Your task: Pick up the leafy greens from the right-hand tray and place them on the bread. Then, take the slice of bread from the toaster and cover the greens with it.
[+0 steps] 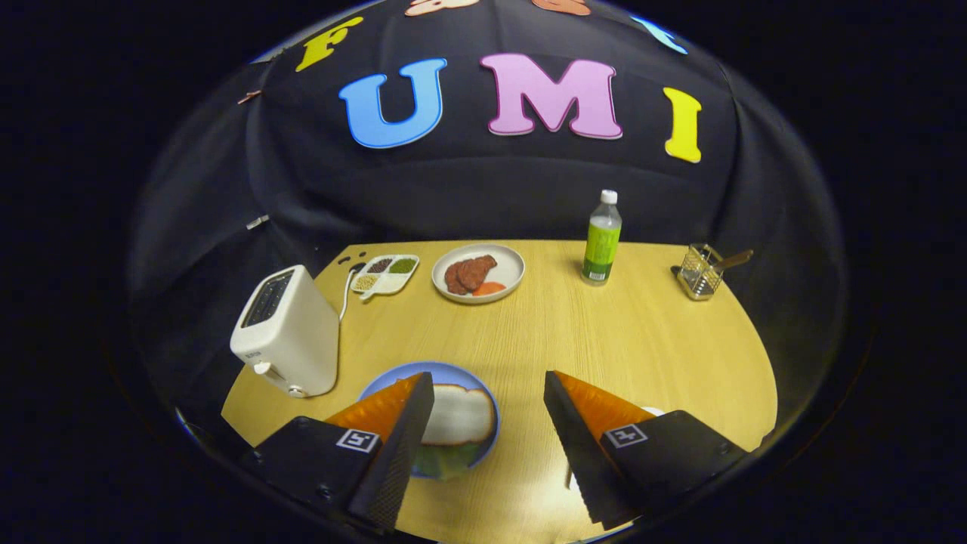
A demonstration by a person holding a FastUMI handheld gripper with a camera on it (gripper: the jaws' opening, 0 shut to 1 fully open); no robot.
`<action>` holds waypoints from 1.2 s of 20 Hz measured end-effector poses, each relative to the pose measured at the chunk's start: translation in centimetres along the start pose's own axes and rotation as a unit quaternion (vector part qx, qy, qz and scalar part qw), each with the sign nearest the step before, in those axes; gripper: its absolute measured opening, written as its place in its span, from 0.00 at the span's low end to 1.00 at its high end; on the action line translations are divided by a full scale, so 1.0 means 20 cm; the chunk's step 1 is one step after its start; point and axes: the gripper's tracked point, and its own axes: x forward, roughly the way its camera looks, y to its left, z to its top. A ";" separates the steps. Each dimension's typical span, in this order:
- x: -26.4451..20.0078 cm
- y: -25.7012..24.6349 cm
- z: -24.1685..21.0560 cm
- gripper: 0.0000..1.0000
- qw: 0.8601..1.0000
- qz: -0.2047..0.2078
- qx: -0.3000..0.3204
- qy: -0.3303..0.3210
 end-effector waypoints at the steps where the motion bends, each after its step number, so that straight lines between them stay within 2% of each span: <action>1: -0.06 0.01 0.07 0.95 1.000 0.006 -0.005 -0.013; 2: -0.11 0.02 0.14 1.00 0.999 0.011 -0.010 -0.028; 8: -0.40 0.07 0.50 1.00 0.993 0.051 -0.040 -0.103; 11: -0.51 0.06 0.60 0.99 0.986 0.073 -0.069 -0.136; 17: -0.69 -0.05 0.57 1.00 0.977 0.106 -0.094 -0.157; 24: -0.76 -0.20 0.50 1.00 0.977 0.106 -0.086 -0.164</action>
